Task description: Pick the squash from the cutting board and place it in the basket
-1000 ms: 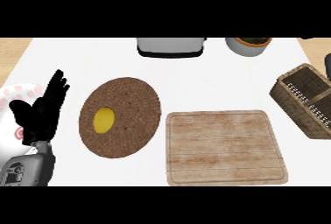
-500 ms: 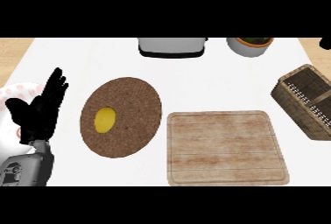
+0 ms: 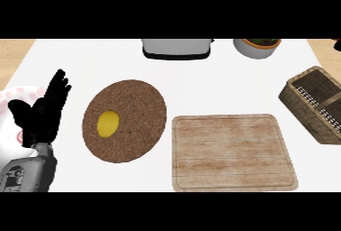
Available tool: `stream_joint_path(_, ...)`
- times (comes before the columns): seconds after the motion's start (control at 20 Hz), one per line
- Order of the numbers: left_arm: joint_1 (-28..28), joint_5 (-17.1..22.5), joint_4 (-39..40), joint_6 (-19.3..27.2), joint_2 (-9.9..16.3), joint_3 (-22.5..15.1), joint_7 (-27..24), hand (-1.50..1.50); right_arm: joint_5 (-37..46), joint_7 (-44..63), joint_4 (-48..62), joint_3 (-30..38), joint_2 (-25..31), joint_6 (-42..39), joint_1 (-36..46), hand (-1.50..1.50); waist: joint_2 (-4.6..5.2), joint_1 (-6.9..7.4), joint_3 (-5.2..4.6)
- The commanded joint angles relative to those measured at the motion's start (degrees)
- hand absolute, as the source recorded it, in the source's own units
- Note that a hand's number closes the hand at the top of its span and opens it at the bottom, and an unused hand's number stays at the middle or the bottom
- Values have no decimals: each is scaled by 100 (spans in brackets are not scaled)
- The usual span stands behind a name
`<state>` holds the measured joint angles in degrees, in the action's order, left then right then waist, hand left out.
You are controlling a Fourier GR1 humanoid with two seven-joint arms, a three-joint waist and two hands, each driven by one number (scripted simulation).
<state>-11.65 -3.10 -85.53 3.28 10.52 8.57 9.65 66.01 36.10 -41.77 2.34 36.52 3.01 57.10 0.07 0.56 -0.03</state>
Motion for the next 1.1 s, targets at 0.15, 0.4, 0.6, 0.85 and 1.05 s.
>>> stream_joint_path(0.15,-398,-53,79,57,-5,-52,212,0,-158,-387,1074,318,59,-292,208,150,41,62,6)
stream_joint_path(0.4,-129,46,225,-45,-49,6,16,0,-109,-416,915,386,81,-314,130,150,19,33,4)
stream_joint_path(0.6,103,144,-96,-240,191,141,68,0,10,-351,779,370,36,-41,-207,150,6,23,4)
stream_joint_path(0.85,-116,199,92,-181,176,237,117,0,123,-319,749,301,-50,-150,-377,150,3,-10,3)
stream_joint_path(1.05,-204,-57,371,-49,-50,-29,-144,0,170,-733,1335,441,262,-58,-189,150,29,22,5)
